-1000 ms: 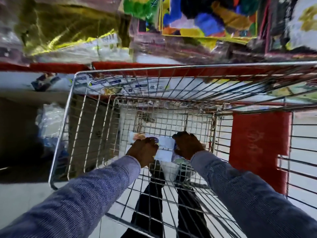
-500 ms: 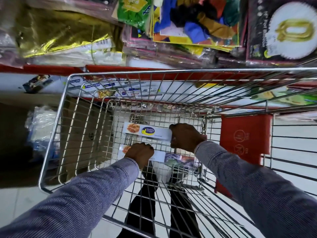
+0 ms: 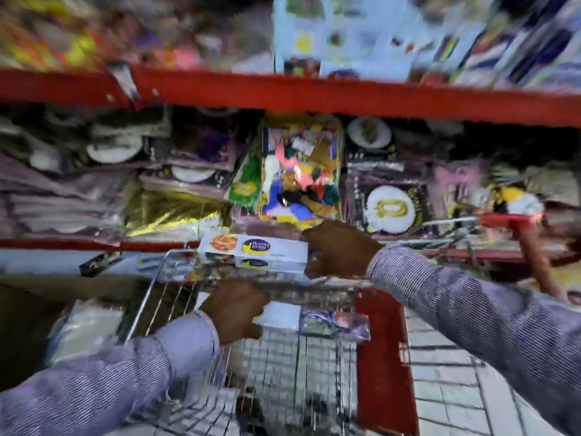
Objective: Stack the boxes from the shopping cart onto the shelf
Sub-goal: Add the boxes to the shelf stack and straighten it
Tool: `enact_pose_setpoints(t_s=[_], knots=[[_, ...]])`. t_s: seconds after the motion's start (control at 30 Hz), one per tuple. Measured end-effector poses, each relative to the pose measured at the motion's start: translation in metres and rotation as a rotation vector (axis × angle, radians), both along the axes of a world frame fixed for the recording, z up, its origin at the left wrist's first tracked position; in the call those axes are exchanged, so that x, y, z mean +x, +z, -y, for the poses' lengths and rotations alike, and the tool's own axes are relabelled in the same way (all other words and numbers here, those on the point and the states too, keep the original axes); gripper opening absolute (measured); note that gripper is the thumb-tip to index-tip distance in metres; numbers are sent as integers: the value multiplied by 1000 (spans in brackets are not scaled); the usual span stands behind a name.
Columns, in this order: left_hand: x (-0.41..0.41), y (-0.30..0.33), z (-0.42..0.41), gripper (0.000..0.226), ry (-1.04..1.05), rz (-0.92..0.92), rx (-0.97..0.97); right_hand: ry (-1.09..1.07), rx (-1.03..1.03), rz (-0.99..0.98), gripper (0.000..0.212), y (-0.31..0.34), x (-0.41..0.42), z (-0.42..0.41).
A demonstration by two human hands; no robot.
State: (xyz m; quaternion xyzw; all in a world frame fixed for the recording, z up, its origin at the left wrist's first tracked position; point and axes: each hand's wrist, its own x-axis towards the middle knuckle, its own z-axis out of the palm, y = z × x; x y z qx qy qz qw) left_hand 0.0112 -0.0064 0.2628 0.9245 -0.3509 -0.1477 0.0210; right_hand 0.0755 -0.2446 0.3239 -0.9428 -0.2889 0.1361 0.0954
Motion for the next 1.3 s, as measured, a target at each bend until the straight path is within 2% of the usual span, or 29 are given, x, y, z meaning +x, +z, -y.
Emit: enact_pose_setpoints(t_s=[0.07, 0.17, 0.23, 0.3, 0.4, 0.63, 0.73, 0.83, 1.0, 1.13, 1.3], knots=[[9, 50, 3, 46, -19, 84, -4, 7, -15, 28, 56, 56, 9, 2], [8, 123, 8, 51, -18, 270, -83, 30, -84, 148, 48, 125, 13, 8], [15, 167, 15, 48, -5, 266, -80, 42, -119, 240, 48, 166, 17, 12], [22, 201, 22, 52, 70, 284, 13, 1, -88, 271, 47, 202, 21, 19], [31, 244, 31, 56, 102, 314, 40, -54, -78, 299, 47, 244, 29, 28], [64, 319, 54, 48, 77, 466, -62, -109, -127, 368, 37, 311, 52, 51], [79, 343, 65, 48, 60, 517, -82, -158, -141, 379, 41, 327, 68, 63], [93, 354, 77, 52, 43, 563, -85, -218, -142, 408, 34, 330, 95, 79], [113, 366, 92, 48, 46, 498, -92, -376, -101, 359, 20, 319, 144, 100], [128, 369, 101, 49, 58, 460, -84, -424, -83, 325, 38, 294, 188, 119], [142, 367, 107, 48, 80, 456, -101, -427, -51, 318, 32, 283, 201, 122]])
